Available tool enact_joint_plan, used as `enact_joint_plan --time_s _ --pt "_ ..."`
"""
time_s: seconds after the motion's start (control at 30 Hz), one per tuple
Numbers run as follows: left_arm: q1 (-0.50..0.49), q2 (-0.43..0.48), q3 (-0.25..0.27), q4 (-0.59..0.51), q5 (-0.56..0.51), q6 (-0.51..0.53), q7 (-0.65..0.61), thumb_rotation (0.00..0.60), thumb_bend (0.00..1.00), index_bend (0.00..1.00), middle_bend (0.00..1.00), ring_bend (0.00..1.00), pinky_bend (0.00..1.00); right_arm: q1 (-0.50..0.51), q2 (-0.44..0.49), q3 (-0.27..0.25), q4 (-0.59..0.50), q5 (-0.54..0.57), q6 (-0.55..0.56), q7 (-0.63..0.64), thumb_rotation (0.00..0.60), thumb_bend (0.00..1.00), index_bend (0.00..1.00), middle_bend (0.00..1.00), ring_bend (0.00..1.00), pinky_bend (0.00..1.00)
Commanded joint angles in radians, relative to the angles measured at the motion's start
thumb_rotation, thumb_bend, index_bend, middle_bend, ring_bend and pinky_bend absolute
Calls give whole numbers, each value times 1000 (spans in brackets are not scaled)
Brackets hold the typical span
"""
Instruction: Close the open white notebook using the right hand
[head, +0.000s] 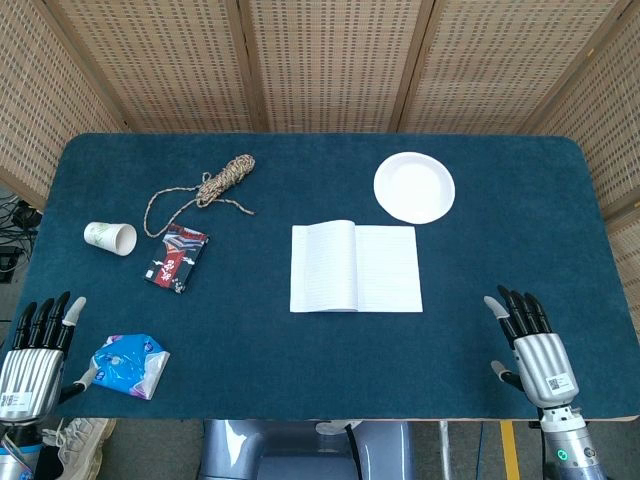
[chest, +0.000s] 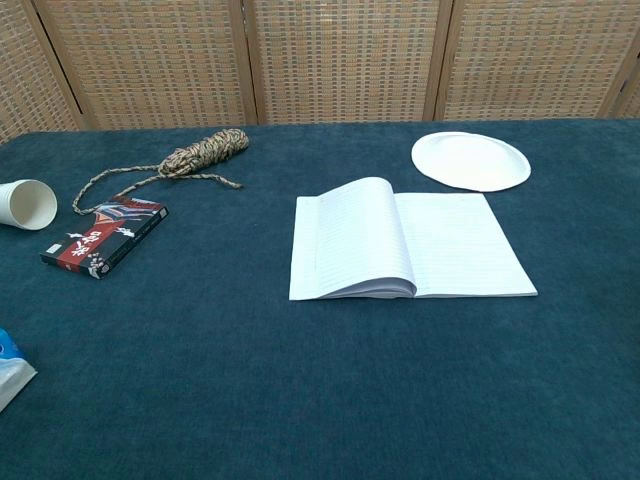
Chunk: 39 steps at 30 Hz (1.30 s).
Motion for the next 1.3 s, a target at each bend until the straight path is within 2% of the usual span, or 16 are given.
enact_joint_plan --time_s 0.03,0.77,0.93,1.3 --pt "-1 0 -1 1 0 -1 1 600 68 0 0 0 0 1 -3 1 5 1 -4 -3 600 227 0 0 0 0" --pt "6 17 6 -23 20 14 -8 600 68 0 0 0 0 11 -12 13 6 15 -35 -5 600 226 0 0 0 0" --pt "6 20 6 -27 22 14 -10 600 68 0 0 0 0 49 -26 42 -29 44 -90 -45 600 226 0 0 0 0" --pt "1 22 -12 -22 -10 5 -19 600 67 0 0 0 0 175 -113 143 -173 182 -248 -260 600 227 0 0 0 0"
